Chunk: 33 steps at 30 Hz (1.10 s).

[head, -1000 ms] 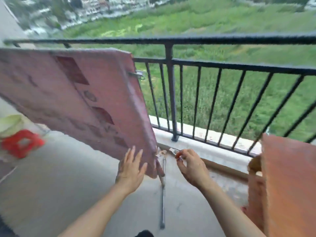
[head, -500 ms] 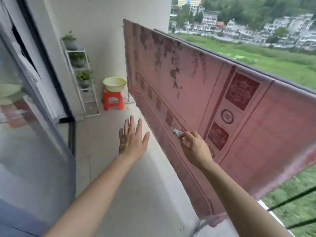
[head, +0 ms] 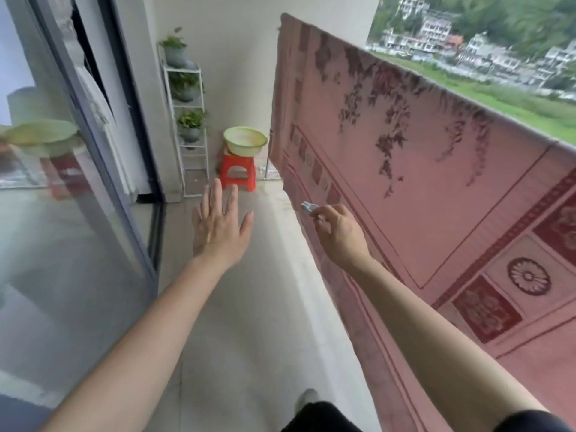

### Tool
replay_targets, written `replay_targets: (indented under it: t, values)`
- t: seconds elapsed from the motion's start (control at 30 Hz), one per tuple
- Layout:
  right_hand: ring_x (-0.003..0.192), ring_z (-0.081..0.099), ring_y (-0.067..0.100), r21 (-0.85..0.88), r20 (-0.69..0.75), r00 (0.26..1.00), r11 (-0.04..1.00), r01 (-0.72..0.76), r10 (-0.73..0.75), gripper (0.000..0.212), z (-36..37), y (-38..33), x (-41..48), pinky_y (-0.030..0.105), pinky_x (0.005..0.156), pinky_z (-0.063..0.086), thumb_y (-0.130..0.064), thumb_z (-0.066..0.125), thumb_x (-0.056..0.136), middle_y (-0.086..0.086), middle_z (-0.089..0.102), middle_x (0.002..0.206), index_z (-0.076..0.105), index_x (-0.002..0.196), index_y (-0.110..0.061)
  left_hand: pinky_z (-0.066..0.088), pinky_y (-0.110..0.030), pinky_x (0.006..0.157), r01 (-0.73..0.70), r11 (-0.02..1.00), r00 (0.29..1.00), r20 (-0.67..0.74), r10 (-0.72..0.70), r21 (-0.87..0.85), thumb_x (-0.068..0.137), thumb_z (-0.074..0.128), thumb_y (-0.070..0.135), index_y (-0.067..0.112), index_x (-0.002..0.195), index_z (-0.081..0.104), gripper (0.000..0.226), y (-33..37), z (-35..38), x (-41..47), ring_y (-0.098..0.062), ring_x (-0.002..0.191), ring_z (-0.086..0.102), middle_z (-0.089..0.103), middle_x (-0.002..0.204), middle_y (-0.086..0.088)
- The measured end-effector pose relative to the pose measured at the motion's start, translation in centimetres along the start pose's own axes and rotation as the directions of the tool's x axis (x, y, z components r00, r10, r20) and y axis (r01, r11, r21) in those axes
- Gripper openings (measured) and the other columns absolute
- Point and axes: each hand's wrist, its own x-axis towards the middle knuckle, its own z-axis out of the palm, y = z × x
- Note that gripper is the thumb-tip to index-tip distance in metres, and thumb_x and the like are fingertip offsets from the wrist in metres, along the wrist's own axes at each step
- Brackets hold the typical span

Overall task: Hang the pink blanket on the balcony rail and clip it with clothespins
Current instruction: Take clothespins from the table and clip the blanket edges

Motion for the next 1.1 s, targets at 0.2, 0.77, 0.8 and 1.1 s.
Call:
replay_targets:
  t: [0.2,0.77,0.8,1.1]
  values:
    - [0.103,0.058,0.028,0.067,-0.011,0.999,0.996,-0.051,0.052,0.013,7.8,3.7,11.5,0.033,0.068,0.041,-0.025,0.056,0.096,0.004,0.06,0.112,0.061,0.107,-0.019,0.008,-0.05,0.117,0.02,0.996,1.0,0.02,-0.022,0.083,0.099,0.027,0.049,0.019,0.155,0.013,0.064,-2.3,5.1,10.9,-0.028,0.149,-0.004,-0.004,0.162,-0.011]
    - [0.09,0.064,0.011,0.298,-0.059,0.996,0.953,-0.053,0.074,0.041,25.3,8.4,54.5,0.035,0.08,0.055,-0.028,0.072,0.087,-0.003,0.069,0.106,0.063,0.124,-0.015,0.008,-0.051,0.117,0.049,0.99,0.998,0.022,-0.052,0.129,0.098,0.026,0.053,0.021,0.155,0.014,0.066,-10.2,13.5,53.5,-0.025,0.149,-0.003,-0.003,0.163,-0.008]
    - [0.089,0.064,0.009,0.302,-0.062,0.996,0.952,-0.043,0.065,0.039,26.8,8.2,57.0,0.034,0.079,0.056,-0.031,0.072,0.087,-0.004,0.069,0.104,0.065,0.123,-0.016,0.008,-0.05,0.117,0.048,0.99,0.998,0.021,-0.052,0.134,0.098,0.026,0.053,0.021,0.155,0.013,0.066,-11.5,14.0,55.9,-0.025,0.149,-0.003,-0.004,0.163,-0.008]
    - [0.083,0.056,0.0,0.327,-0.119,0.974,0.934,-0.144,0.192,0.043,35.3,7.2,76.5,0.013,0.075,0.039,-0.049,0.074,0.083,-0.007,0.064,0.102,0.069,0.12,-0.026,0.007,-0.053,0.119,-0.026,0.994,0.996,0.082,0.017,0.109,0.098,0.023,0.054,0.022,0.155,0.009,0.067,-18.6,18.0,78.8,-0.027,0.149,-0.005,-0.007,0.162,-0.009]
